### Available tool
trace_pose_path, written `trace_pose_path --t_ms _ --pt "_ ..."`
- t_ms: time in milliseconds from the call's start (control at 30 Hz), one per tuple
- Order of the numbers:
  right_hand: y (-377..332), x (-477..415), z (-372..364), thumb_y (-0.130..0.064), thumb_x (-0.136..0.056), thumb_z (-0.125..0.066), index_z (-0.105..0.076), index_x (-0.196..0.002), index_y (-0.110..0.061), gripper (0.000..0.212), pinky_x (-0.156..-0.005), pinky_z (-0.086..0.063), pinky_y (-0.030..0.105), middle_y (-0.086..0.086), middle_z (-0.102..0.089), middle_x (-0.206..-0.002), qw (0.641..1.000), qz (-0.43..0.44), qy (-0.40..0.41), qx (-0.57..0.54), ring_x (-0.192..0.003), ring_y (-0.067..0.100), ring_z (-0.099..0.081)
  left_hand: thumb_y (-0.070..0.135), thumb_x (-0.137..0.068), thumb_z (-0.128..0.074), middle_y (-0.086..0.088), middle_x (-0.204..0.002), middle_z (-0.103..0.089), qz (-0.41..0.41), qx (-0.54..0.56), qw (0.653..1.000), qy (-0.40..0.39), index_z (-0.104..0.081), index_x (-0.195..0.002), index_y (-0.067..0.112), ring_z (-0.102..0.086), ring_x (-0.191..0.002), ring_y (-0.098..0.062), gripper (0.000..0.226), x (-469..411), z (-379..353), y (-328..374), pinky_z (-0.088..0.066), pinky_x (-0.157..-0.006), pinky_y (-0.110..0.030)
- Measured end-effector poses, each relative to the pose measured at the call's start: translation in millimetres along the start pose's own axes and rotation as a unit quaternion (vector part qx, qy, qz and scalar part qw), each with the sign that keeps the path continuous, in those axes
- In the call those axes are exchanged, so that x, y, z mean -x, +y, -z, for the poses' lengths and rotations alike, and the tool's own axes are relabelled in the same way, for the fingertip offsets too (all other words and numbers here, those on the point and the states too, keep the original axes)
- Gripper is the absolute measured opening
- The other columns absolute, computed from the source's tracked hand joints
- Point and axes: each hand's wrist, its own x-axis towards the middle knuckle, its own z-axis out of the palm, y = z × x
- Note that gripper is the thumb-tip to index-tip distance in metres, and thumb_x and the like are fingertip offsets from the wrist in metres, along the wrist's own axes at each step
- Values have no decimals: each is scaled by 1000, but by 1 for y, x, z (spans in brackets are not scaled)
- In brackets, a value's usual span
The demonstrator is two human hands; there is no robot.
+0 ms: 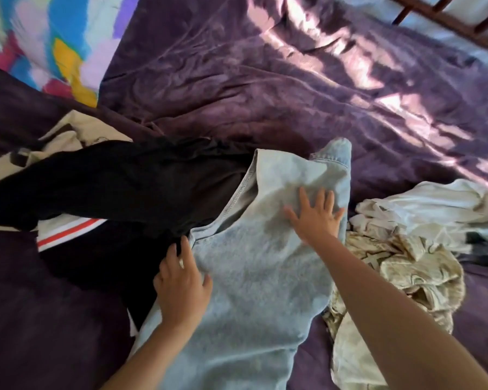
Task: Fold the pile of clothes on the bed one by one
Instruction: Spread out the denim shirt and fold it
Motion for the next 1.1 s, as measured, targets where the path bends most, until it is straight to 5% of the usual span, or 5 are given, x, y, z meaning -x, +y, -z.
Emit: trace_pose_path --t_ms 333,667,767,900,1100 --pt "63 -53 24 -9 -76 -74 -33 -141 -10 76 -93 -48 44 11 -48 -133 713 -226 54 -662 -108 27 -55 41 -56 -83 -25 -137 -45 -327 -119 937 37 -40 -131 20 -36 -127 -43 89 -35 -34 53 -44 -90 -57" --pt "82 57 58 -2 -53 -75 -74 -73 -19 27 -63 -54 21 -9 -72 -71 643 122 55 -754 -70 6 -68 39 -93 -50 -2 -158 11 -190 -28 946 -261 -26 -146 34 15 -144 -24 59 -56 -10 55 -2 -115 -44" --pt "84 110 41 -27 -53 -82 -77 -74 -30 22 -71 -53 16 -14 -73 -78 671 246 15 -699 -76 1 -68 21 -94 -53 -2 -154 -21 -38 325 909 -259 -48 -135 15 -9 -144 -15 41 -44 18 53 -10 -113 -31" --pt "84 143 -32 -11 -75 -69 -76 -94 -21 23 -100 -42 23 -7 -66 -112 887 265 -8 -379 -122 26 -54 54 -94 -29 -8 -112 -58 202 644 663 -324 -55 -111 15 -53 -110 -25 50 -12 41 25 -35 -98 -39" --pt "51 188 -78 -12 -92 -45 -45 -136 -30 48 -116 -9 36 -14 -24 -152 967 228 -93 -71 -144 7 -6 34 -90 -57 -6 -112 -59 175 435 835 -288 -50 -99 24 -59 -84 -15 15 41 12 11 -42 -72 -30"
